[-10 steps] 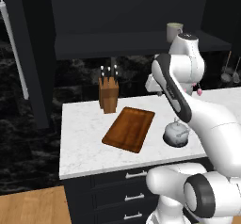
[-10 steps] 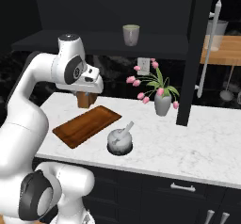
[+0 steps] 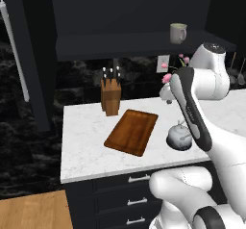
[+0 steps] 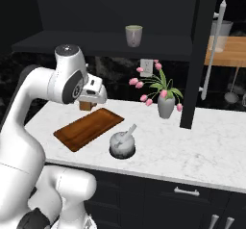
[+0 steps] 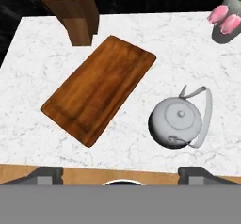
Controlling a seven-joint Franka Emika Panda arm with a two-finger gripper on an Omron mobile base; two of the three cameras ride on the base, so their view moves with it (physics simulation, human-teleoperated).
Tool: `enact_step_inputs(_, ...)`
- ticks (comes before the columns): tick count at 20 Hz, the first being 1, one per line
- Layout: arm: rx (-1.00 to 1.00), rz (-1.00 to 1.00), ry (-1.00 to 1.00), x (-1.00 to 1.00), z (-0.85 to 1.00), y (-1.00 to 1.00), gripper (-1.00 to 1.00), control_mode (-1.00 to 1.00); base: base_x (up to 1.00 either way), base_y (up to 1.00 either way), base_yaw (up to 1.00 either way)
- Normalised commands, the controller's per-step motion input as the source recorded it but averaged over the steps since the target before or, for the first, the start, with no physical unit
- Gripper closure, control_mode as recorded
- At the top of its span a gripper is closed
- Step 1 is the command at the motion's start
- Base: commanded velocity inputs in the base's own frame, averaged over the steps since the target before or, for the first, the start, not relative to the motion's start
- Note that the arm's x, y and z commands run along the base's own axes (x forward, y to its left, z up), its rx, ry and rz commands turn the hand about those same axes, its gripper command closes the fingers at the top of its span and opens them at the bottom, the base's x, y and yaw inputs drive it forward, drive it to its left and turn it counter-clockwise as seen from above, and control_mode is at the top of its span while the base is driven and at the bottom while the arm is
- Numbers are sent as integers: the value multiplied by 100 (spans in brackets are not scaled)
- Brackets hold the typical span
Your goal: Pick the kettle from the counter and place it on the tray. Then pick the mug from the cabinet and place it on the tray. Then close the cabinet doors.
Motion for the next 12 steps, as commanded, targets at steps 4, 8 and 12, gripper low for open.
enact_step_inputs(4,2,-2,-10,-51,-23,-38,-100,-100,0,0,0)
enact_step_inputs(8,0,-13,7,-10,-26,-50,-100,-100,0,0,0)
enact_step_inputs(12,0,-17,41,11,-21,-42,-100,-100,0,0,0)
